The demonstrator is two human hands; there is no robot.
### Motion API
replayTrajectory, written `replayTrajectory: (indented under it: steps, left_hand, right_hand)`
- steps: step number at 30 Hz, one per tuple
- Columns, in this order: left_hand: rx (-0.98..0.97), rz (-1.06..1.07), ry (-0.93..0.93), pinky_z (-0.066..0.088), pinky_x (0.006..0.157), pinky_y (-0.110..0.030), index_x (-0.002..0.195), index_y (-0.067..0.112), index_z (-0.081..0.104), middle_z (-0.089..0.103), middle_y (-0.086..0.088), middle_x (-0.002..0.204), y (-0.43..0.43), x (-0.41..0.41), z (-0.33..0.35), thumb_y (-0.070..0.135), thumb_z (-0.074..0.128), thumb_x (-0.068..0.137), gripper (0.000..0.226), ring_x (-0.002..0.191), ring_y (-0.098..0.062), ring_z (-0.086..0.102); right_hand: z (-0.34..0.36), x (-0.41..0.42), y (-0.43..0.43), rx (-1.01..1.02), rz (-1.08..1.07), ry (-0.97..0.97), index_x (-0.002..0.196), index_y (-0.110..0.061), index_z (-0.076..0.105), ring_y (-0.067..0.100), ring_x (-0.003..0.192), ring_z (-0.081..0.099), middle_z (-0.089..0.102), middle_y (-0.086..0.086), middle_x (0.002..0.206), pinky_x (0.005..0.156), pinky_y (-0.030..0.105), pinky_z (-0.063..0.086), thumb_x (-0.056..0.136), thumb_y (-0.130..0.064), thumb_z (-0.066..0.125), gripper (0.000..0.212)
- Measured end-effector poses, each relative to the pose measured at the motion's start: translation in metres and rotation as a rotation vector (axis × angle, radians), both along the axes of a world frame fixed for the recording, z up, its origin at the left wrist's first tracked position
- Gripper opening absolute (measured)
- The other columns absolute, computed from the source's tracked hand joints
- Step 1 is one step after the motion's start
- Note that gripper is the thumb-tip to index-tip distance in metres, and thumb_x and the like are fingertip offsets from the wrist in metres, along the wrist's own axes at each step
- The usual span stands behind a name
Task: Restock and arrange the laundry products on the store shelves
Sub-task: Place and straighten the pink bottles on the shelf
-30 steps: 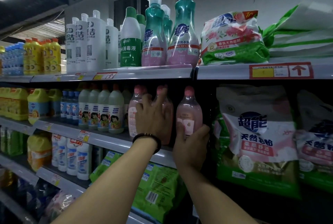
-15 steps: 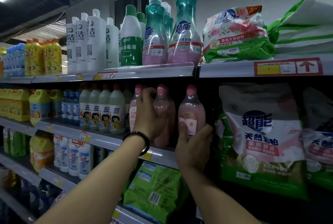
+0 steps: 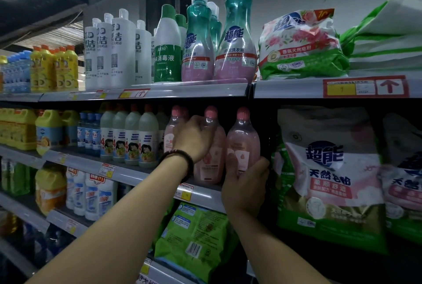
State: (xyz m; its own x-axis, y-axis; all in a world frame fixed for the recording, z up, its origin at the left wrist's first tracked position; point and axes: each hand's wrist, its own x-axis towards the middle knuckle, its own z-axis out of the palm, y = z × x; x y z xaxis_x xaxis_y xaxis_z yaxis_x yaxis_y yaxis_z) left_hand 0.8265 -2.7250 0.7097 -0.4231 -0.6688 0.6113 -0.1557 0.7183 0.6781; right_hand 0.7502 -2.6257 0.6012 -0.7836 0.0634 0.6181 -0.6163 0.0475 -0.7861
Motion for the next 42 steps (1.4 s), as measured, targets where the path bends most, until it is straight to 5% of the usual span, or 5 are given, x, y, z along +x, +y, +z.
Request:
replayTrajectory:
  steps: [16, 23, 27, 35, 42]
  left_hand:
    - [0.0, 0.043, -0.067, 0.062, 0.086, -0.046, 0.104, 0.029, 0.055, 0.072, -0.006, 0.108, 0.005, -0.007, 0.013, 0.058, 0.053, 0.088, 0.033, 0.091, -0.034, 0.073]
    - [-0.086, 0.103, 0.0, 0.046, 0.087, -0.027, 0.135, 0.014, 0.061, 0.071, -0.01, 0.126, 0.002, -0.005, 0.008, 0.046, 0.057, 0.103, 0.046, 0.116, -0.031, 0.066]
    - [-0.225, 0.358, 0.181, 0.055, 0.087, -0.045, 0.13, 0.024, 0.055, 0.058, -0.012, 0.124, -0.022, 0.01, -0.01, 0.024, 0.061, 0.097, 0.033, 0.109, -0.036, 0.062]
    - [-0.264, 0.312, -0.196, 0.035, 0.109, -0.067, 0.153, 0.068, 0.012, 0.016, -0.019, 0.16, -0.045, 0.027, -0.065, 0.034, 0.069, 0.07, 0.105, 0.139, -0.049, 0.028]
    - [-0.397, 0.326, -0.151, 0.049, 0.096, -0.059, 0.143, 0.047, 0.035, 0.034, -0.019, 0.145, -0.054, 0.023, -0.062, 0.045, 0.065, 0.078, 0.072, 0.124, -0.046, 0.044]
  right_hand:
    - [0.0, 0.004, 0.002, 0.012, 0.008, 0.029, 0.126, -0.015, 0.041, 0.038, 0.102, 0.067, 0.059, 0.012, 0.126, 0.07, 0.034, 0.043, 0.094, -0.06, 0.065, 0.061]
    - [0.002, 0.009, 0.005, 0.04, 0.004, 0.027, 0.12, -0.017, 0.041, 0.036, 0.095, 0.068, 0.06, 0.009, 0.121, 0.065, 0.033, 0.041, 0.093, -0.062, 0.065, 0.058]
    - [0.001, 0.008, 0.004, 0.046, 0.001, 0.033, 0.121, -0.016, 0.041, 0.037, 0.094, 0.068, 0.059, 0.01, 0.12, 0.065, 0.036, 0.048, 0.091, -0.065, 0.063, 0.061]
    - [0.003, 0.009, 0.003, 0.038, -0.009, 0.026, 0.122, -0.014, 0.041, 0.036, 0.094, 0.067, 0.06, 0.012, 0.119, 0.066, 0.031, 0.039, 0.093, -0.062, 0.064, 0.061]
    - [0.002, 0.007, 0.003, 0.038, -0.013, 0.02, 0.123, -0.013, 0.042, 0.035, 0.094, 0.067, 0.06, 0.011, 0.12, 0.067, 0.031, 0.038, 0.093, -0.06, 0.065, 0.061]
